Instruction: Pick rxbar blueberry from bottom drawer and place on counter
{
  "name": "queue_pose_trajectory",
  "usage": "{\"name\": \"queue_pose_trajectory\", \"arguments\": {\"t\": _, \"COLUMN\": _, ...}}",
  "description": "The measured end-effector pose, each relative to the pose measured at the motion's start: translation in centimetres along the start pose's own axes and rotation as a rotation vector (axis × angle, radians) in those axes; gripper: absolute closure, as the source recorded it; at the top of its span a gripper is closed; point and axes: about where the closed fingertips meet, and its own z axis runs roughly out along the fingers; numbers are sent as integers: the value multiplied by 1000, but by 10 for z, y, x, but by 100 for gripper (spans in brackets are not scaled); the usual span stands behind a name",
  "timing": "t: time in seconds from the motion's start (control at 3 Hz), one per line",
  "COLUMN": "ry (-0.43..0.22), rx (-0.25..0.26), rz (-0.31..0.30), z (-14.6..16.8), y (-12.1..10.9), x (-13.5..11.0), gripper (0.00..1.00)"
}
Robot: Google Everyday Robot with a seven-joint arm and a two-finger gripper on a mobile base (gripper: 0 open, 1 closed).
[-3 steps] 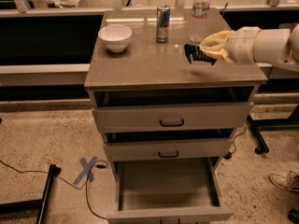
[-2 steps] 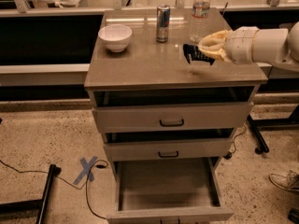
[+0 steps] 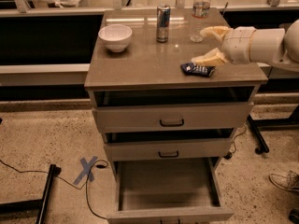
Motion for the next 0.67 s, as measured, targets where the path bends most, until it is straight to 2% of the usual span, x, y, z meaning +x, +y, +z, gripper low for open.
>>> {"name": "queue_pose_trajectory", "arguments": {"t": 0.33, "ry": -2, "rx": -3, "rz": 0, "z": 2, "y": 1, "x": -1, "gripper": 0}}
{"name": "queue_pose_trajectory", "arguments": {"t": 0.67, "ry": -2, "rx": -3, "rz": 0, "z": 2, "y": 1, "x": -1, "gripper": 0}}
